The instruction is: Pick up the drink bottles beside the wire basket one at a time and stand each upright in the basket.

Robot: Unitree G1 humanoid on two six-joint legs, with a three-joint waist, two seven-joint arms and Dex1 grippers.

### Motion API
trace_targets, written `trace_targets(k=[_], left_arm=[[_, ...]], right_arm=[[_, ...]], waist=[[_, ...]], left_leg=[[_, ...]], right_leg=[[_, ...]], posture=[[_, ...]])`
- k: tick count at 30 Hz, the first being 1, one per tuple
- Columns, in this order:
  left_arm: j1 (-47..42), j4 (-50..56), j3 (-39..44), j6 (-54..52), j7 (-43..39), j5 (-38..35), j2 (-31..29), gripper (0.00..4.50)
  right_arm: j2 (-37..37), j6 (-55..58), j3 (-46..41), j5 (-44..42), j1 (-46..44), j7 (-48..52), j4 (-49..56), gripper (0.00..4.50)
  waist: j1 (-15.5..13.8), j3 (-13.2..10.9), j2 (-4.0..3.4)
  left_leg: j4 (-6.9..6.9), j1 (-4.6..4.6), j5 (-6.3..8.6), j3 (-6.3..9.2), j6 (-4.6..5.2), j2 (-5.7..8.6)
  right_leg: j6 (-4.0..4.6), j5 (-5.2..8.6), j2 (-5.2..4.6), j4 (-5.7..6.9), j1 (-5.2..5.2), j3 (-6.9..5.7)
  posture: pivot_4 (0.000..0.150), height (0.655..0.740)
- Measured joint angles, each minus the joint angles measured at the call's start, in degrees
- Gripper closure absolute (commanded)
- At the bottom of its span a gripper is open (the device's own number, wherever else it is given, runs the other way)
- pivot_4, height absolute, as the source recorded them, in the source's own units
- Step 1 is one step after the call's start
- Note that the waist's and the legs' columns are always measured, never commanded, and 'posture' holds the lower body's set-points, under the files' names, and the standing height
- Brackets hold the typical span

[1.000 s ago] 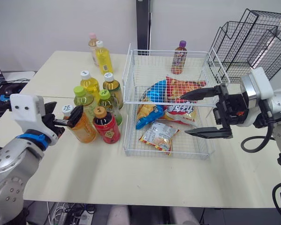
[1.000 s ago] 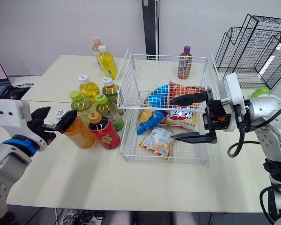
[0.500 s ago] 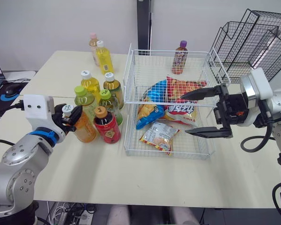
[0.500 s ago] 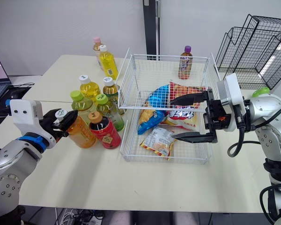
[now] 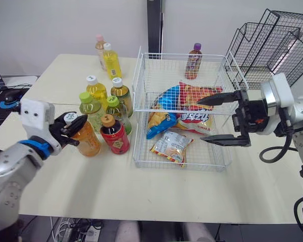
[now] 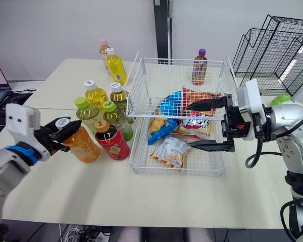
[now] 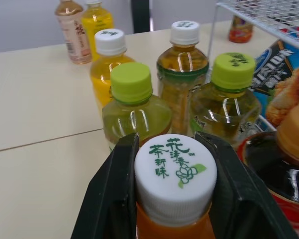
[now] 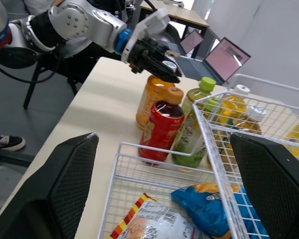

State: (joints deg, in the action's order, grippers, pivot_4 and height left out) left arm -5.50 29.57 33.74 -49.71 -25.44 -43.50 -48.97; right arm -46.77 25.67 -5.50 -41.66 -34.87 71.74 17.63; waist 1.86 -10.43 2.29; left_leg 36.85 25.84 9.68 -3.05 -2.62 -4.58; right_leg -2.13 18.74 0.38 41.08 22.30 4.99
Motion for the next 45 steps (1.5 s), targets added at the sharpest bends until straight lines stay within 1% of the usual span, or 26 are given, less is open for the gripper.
trace_targets(k=[5,7,9,10,11,13,14,15,16,17,20,23,25,27,30,32,36,40,45], left_arm=[[-7.19,-7.7,3.53,-4.78,-10.86,-7.5,-12.62,3.14],[-12.95,-12.67,2.83,-6.5,-14.66,-10.0,-17.58,3.14],[-22.29,-19.56,-0.72,-7.59,-17.93,-11.26,-23.01,3.14],[-29.5,-23.63,-4.48,-7.63,-19.34,-11.31,-24.74,3.14],[-36.75,-27.21,-7.77,-7.38,-20.62,-11.05,-25.52,3.14],[-51.5,-32.88,-15.44,-7.08,-23.46,-9.16,-24.36,3.14],[-56.56,-34.86,-18.07,-6.91,-24.62,-8.03,-23.15,3.14],[-63.52,-38.35,-22.38,-6.74,-26.21,-5.85,-19.83,3.14],[-68.27,-41.3,-25.18,-6.11,-27.33,-4.07,-17.0,3.14],[-72.83,-44.95,-28.36,-5.5,-28.44,-1.93,-13.79,3.14],[-84.37,-57.52,-33.94,-1.73,-30.54,4.84,-3.44,3.14],[-92.76,-68.48,-36.6,5.77,-33.02,10.63,6.79,3.14],[-96.27,-75.06,-37.19,11.06,-34.43,13.47,12.88,3.14],[-98.48,-81.63,-36.99,15.96,-34.98,16.02,17.71,3.14],[-99.36,-89.24,-36.43,24.08,-34.0,19.4,24.76,3.14],[-99.37,-94.38,-35.79,29.8,-32.18,21.7,30.05,3.14],[-99.17,-101.24,-34.32,37.44,-27.03,25.32,37.19,3.14],[-98.64,-104.59,-33.13,40.95,-24.16,27.99,41.76,3.14],[-98.47,-106.42,-31.34,43.45,-20.59,30.66,44.65,3.14]], right_arm=[[-1.35,2.2,-2.3,-1.47,0.22,-1.72,1.54,0.0],[-2.32,3.63,-3.54,-2.66,0.6,-2.82,2.88,0.0],[-4.41,5.83,-6.02,-4.5,1.74,-4.36,4.44,0.0],[-5.87,7.26,-7.9,-5.44,2.82,-5.35,5.52,0.0],[-7.02,8.63,-9.56,-6.43,3.38,-6.5,6.53,0.0],[-8.83,11.05,-13.42,-8.36,5.17,-9.1,8.77,0.0],[-9.28,11.86,-14.68,-9.23,5.63,-10.23,9.49,0.0],[-9.97,12.9,-16.85,-9.89,7.07,-11.65,10.57,0.0],[-10.24,13.76,-17.77,-10.39,7.72,-12.91,11.36,0.0],[-10.62,14.44,-19.11,-11.16,8.77,-14.16,12.41,0.0],[-11.27,16.34,-23.07,-11.85,11.69,-17.94,14.91,0.0],[-11.53,18.6,-27.51,-13.56,15.04,-22.23,17.44,0.0],[-11.59,20.19,-29.72,-15.08,17.87,-24.46,19.76,0.0],[-11.57,21.39,-31.12,-16.4,20.05,-26.72,22.06,0.0],[-11.06,21.99,-32.7,-16.55,21.86,-31.94,24.79,0.0],[-9.84,21.9,-32.82,-15.28,23.58,-36.07,27.08,0.0],[-5.92,21.26,-32.75,-13.57,26.11,-43.45,30.08,0.0],[-4.45,20.68,-32.65,-13.55,26.73,-48.1,32.12,0.0],[-4.45,19.69,-32.65,-13.56,27.85,-50.41,32.93,0.0]], waist=[[-0.17,-0.08,0.06],[-0.22,-0.19,0.2],[-0.31,-0.38,0.37],[-0.49,-0.43,0.4],[-0.64,-0.45,0.4],[-0.94,-0.45,0.42],[-0.99,-0.45,0.4],[-1.36,-0.45,0.4],[-1.64,-0.45,0.4],[-1.66,-0.46,0.39],[-1.95,-0.47,0.4],[-1.84,-0.47,0.41],[-1.76,-0.48,0.39],[-1.5,-0.53,0.29],[-0.88,-0.61,0.14],[-0.71,-0.63,0.12],[-0.02,-0.65,0.1],[0.05,-0.67,0.06],[-0.09,-0.67,0.05]], left_leg=[[-0.03,0.01,0.0,-0.02,0.0,0.0],[-0.04,0.02,0.0,0.0,0.0,0.0],[-0.04,0.05,0.0,0.03,0.0,0.0],[-0.03,0.08,0.0,0.06,0.0,0.02],[-0.03,0.1,0.0,0.05,0.0,0.03],[-0.04,0.13,0.01,0.09,0.0,0.07],[-0.05,0.12,0.01,0.07,0.0,0.09],[-0.04,0.12,0.01,0.12,-0.01,0.11],[0.01,0.14,0.0,0.16,-0.01,0.07],[0.02,0.16,0.0,0.16,-0.01,0.05],[0.13,0.41,-0.01,0.34,-0.01,0.07],[0.16,0.91,-0.02,0.61,-0.01,0.18],[0.1,1.06,-0.02,0.76,-0.01,0.24],[0.05,1.08,-0.02,0.81,-0.01,0.25],[0.03,1.08,-0.03,0.88,-0.02,0.25],[0.07,1.12,-0.03,0.9,-0.02,0.27],[0.04,1.13,-0.03,0.93,-0.02,0.54],[0.03,1.13,-0.04,1.02,-0.01,0.74],[0.05,1.13,-0.04,1.07,-0.01,0.92]], right_leg=[[0.01,0.02,-0.07,-0.06,0.03,-0.05],[0.02,0.03,-0.08,-0.07,0.05,-0.12],[0.06,0.05,-0.08,-0.06,0.06,-0.22],[0.07,0.06,-0.09,-0.08,0.1,-0.28],[0.07,0.06,-0.1,-0.13,0.11,-0.31],[0.07,0.06,-0.12,-0.17,0.02,-0.35],[0.07,0.06,-0.12,-0.18,0.02,-0.33],[0.04,0.08,-0.11,-0.13,-0.02,-0.36],[-0.01,0.1,-0.07,-0.1,-0.01,-0.41],[-0.15,0.18,-0.06,-0.1,0.02,-0.42],[-0.17,0.19,-0.05,-0.1,0.05,-0.56],[-0.08,0.08,-0.08,-0.19,0.31,-0.73],[0.03,0.02,-0.09,-0.2,0.38,-0.82],[0.05,0.07,-0.08,-0.19,0.42,-0.86],[0.07,0.09,-0.07,-0.17,0.41,-0.92],[0.06,0.1,-0.08,-0.16,0.42,-0.92],[-0.08,0.18,-0.26,-0.1,0.42,-0.89],[-0.18,0.24,-0.4,-0.06,0.42,-0.89],[-0.24,0.27,-0.57,-0.06,0.33,-0.94]], posture=[[0.15,0.6978],[0.15,0.6978],[0.15,0.6978],[0.15,0.6978],[0.15,0.6978],[0.15,0.6978],[0.15,0.6978],[0.15,0.6978],[0.15,0.6978],[0.15,0.6978],[0.15,0.6978],[0.15,0.6978],[0.15,0.6978],[0.15,0.6978],[0.15,0.6978],[0.15,0.6978],[0.15,0.6978],[0.15,0.6978],[0.15,0.6978]])
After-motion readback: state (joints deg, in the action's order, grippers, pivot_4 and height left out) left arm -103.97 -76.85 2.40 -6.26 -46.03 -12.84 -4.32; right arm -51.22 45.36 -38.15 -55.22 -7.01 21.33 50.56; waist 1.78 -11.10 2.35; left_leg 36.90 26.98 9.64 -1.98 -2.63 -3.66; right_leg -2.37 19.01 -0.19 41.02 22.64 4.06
